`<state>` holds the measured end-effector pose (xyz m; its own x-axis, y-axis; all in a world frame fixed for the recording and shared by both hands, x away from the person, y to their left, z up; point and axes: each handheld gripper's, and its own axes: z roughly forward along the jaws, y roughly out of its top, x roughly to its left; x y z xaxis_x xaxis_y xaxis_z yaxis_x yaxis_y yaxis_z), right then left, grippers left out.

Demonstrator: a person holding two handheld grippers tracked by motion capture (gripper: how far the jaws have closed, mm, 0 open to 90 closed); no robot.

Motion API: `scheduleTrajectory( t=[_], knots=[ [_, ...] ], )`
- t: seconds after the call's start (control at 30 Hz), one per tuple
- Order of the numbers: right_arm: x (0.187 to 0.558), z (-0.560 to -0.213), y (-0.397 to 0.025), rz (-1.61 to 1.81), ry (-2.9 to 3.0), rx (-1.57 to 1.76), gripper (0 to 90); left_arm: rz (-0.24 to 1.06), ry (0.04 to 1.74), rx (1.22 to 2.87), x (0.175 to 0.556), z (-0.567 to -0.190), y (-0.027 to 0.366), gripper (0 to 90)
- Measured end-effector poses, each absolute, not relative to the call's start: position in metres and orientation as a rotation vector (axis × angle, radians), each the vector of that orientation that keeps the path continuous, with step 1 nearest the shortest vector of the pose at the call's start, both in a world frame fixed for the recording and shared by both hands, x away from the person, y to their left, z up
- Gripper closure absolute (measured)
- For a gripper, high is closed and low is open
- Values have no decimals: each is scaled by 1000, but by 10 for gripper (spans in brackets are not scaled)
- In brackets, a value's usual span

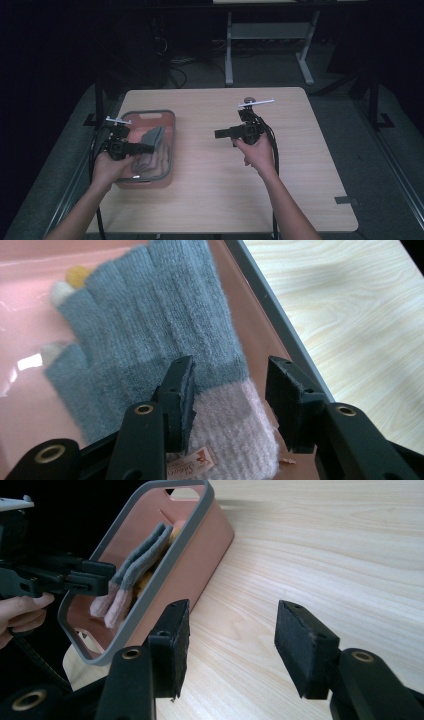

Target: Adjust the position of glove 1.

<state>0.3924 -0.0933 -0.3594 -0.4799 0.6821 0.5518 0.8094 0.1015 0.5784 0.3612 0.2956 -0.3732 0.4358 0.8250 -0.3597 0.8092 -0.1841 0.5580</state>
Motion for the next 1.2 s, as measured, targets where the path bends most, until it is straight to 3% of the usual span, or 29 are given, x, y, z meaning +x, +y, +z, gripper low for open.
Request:
scheduleTrajectory(
  t=[0.5, 1.2],
  knots=[
    [388, -366, -121, -1345, -2181, -1564, 475, 39, 1325, 2057, 366, -378, 270, 551],
    [381, -374, -146, -1335, -2160, -1612, 451, 34, 1228, 2002, 362, -355, 260, 519]
  ],
)
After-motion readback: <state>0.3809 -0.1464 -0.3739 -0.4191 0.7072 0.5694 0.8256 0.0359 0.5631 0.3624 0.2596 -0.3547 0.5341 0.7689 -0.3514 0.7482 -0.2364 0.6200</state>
